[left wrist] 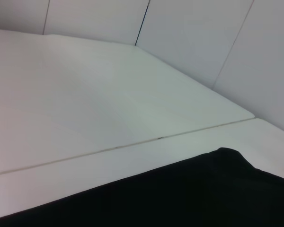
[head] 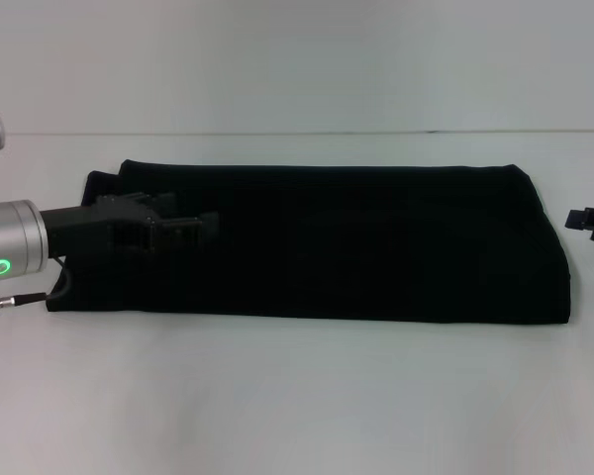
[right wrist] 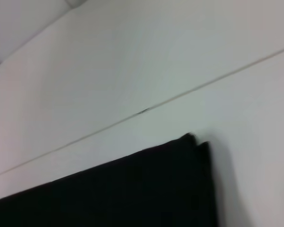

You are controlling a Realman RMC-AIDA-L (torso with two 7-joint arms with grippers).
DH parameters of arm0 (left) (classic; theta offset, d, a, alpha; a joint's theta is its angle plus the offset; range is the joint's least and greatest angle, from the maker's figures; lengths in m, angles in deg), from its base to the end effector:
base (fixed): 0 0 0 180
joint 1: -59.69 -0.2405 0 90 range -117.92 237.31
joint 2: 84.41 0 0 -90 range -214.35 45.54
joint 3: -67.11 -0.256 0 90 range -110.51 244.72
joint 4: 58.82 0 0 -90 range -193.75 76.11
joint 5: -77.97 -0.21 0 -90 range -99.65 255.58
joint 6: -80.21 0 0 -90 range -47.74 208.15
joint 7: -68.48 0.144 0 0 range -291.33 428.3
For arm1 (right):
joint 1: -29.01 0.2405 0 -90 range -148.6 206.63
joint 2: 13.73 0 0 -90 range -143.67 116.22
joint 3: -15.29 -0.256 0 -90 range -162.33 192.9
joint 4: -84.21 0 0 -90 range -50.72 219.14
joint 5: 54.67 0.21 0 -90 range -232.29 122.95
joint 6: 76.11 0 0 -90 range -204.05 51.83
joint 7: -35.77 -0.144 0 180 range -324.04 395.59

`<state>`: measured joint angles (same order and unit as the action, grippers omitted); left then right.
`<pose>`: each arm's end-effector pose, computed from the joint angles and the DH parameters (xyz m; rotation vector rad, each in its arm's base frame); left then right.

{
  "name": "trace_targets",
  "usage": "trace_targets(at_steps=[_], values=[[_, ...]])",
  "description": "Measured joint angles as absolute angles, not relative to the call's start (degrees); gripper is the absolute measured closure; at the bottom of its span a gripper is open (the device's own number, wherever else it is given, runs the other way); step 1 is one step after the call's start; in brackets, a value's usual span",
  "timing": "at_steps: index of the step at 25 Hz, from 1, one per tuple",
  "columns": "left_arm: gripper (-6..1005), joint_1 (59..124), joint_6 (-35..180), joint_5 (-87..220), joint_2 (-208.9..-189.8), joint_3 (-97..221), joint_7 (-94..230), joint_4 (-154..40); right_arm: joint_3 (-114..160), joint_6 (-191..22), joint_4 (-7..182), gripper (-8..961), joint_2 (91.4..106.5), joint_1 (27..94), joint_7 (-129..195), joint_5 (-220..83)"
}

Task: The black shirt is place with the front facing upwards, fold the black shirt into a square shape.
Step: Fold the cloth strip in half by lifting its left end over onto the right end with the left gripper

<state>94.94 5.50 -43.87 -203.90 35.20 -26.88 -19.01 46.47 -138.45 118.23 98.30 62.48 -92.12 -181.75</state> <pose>-0.2716 0.3809 0.0190 -2.4232 -0.9539 -0.5770 0.3425 0.3874 0.0657 -1.8714 1.6228 0.5313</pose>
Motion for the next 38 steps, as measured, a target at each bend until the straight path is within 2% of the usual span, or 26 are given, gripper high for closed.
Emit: trace_targets(at_steps=[4,11,16,24,26,33,38], values=[[111,94.9,5.5,-43.7,-203.94,35.2,-26.9,-19.0,46.7,-141.6,117.8,406,98.45,63.2,-90.2,-181.4],[111,95.0,5.7,-43.7,-204.32,35.2,-26.8,-19.0,47.5,-138.2,114.1,612,99.18,64.7,-86.9,-181.7],[111,95.1,5.8,-43.6,-204.37,35.2,-26.9,-19.0,49.3,-132.5,112.2,856,99.99,65.2,-85.2,-181.7],[112,95.1,7.2,-43.6,-204.32,35.3,-27.2,-20.0,50.0,-127.0,111.9,955,102.20,66.1,-80.9,-181.5],[112,95.1,7.8,-43.6,-204.14,35.3,-27.2,-20.4,49.7,-126.6,112.4,955,102.55,66.2,-80.3,-181.4],[109,94.2,8.9,-43.1,-204.01,35.4,-27.5,-20.5,47.3,-130.4,115.8,955,102.94,62.9,-73.8,-172.8],[107,93.2,5.9,-42.1,-203.54,36.1,-28.8,-19.9,47.1,-139.0,116.7,926,101.89,59.9,-67.8,-164.5]])
